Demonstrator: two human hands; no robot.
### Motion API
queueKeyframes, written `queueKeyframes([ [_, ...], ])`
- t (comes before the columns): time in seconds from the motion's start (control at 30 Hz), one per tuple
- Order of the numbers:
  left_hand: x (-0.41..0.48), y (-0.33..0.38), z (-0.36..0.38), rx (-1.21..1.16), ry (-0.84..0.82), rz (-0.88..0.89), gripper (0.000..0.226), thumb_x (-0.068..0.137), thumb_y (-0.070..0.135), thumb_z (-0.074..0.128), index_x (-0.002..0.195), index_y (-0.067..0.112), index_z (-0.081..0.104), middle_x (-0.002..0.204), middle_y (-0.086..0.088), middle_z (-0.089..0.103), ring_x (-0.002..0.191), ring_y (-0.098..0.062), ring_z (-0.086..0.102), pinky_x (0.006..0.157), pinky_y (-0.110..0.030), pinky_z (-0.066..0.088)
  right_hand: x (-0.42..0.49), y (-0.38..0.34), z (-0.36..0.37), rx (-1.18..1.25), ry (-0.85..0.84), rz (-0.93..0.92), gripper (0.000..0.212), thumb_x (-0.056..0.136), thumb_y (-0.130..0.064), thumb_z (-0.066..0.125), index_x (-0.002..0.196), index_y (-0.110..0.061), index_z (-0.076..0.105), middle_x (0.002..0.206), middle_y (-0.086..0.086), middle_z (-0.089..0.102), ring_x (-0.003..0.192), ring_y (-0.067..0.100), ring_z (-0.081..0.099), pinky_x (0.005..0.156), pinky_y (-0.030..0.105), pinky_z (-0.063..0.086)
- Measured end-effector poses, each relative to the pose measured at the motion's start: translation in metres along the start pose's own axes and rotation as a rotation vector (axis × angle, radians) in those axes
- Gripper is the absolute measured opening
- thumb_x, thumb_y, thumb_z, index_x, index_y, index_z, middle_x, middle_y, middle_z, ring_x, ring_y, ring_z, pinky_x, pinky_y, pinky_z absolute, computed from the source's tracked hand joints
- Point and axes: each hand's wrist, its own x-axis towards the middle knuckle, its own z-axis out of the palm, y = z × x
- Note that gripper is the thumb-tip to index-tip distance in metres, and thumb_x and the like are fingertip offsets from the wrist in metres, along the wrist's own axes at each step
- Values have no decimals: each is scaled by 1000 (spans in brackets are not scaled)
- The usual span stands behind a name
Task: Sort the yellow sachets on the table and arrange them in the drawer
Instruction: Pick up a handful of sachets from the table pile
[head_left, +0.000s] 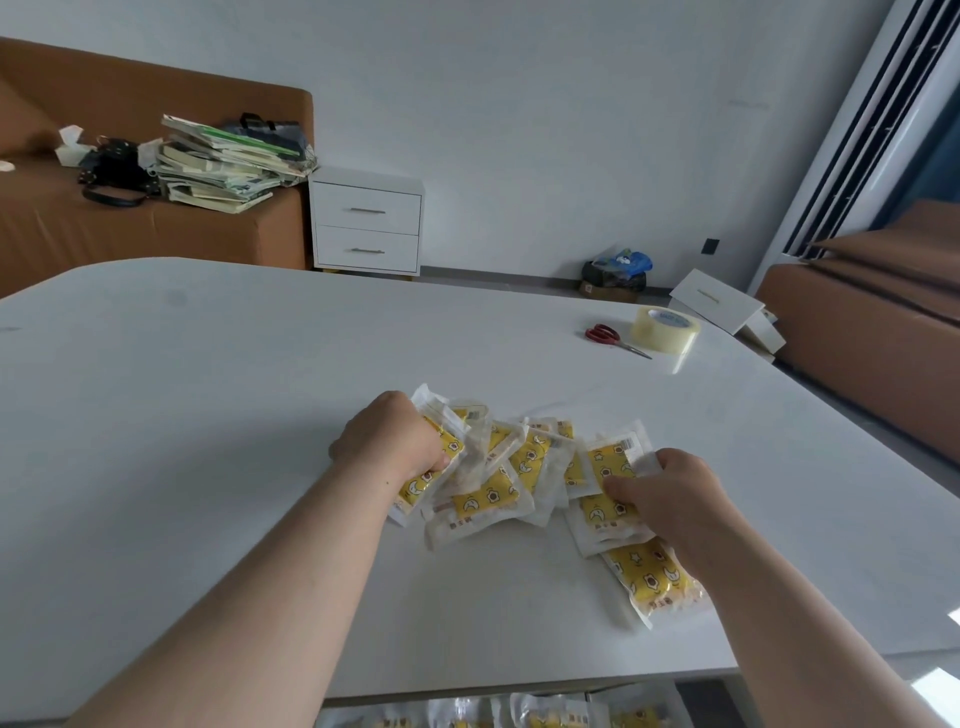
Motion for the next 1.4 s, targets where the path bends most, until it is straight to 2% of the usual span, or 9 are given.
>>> queueKeyframes([
  [0.23, 2, -2, -3, -299, -42, 18, 55, 61, 15, 85, 103, 9, 50, 97, -7, 60, 91, -29, 64, 79, -37, 55, 3, 3, 0, 100, 17, 1, 24, 78, -19, 77, 95, -14, 61, 90, 11, 68, 81, 32, 68, 75, 43, 59],
  [0.43, -5, -8, -10, -759, -132, 34, 31, 72, 3, 80, 94, 9, 60, 93, -9, 70, 81, -25, 68, 66, -33, 55, 8, 3, -9, 373, 135, 1, 33, 82, -8, 74, 107, -16, 53, 91, 6, 63, 84, 30, 66, 80, 44, 57],
  [0.57, -12, -10, -24, -991, -211, -9, 21, 80, 1, 70, 96, 11, 61, 91, -12, 72, 79, -30, 69, 66, -39, 55, 6, -1, -23, 511, 181, -6, 11, 84, -5, 70, 91, -10, 63, 86, 7, 68, 80, 28, 67, 80, 43, 56],
  [0.63, -18, -11, -32, -1080, -267, -42, 17, 84, 3, 64, 99, 11, 65, 88, -12, 72, 78, -30, 69, 66, -38, 54, 3, -7, -30, 617, 163, -7, 16, 86, -4, 69, 81, -17, 60, 87, 5, 68, 81, 27, 67, 81, 43, 56],
  [0.73, -34, -14, -50, -1199, -313, -63, 16, 87, 7, 58, 99, 10, 68, 83, -11, 72, 75, -27, 68, 67, -39, 53, -9, -19, -40, 749, 95, -16, 17, 88, -3, 66, 85, -18, 59, 91, 5, 68, 81, 24, 67, 74, 39, 54],
  [0.9, -76, -25, -89, -1286, -331, 23, 16, 86, 7, 60, 100, 9, 67, 82, -10, 76, 68, -25, 74, 59, -42, 60, -44, -47, -58, 874, -35, -49, 16, 88, -3, 66, 88, -18, 60, 93, 8, 71, 83, 25, 69, 72, 40, 56],
  [1.0, -110, -34, -109, -1278, -310, 37, 34, 73, 10, 66, 107, 7, 66, 90, -14, 76, 72, -28, 74, 62, -43, 59, -77, -59, -61, 927, -139, -62, 14, 88, -2, 65, 92, -15, 63, 94, 11, 73, 86, 29, 70, 73, 42, 57],
  [1.17, -176, -63, -122, -1252, -281, -19, 42, 63, 10, 71, 104, 1, 65, 90, -20, 75, 71, -29, 74, 48, -35, 57, -139, -51, -45, 892, -335, -39, 15, 87, 2, 64, 98, -8, 66, 88, 15, 76, 84, 33, 72, 77, 45, 57],
  [1.4, -227, -100, -123, -1208, -288, -95, 46, 63, 13, 71, 107, 2, 62, 91, -22, 74, 73, -32, 73, 60, -40, 59, -201, -8, -26, 888, -469, 102, 23, 83, 4, 65, 106, 2, 65, 96, 23, 74, 84, 39, 71, 76, 49, 58],
])
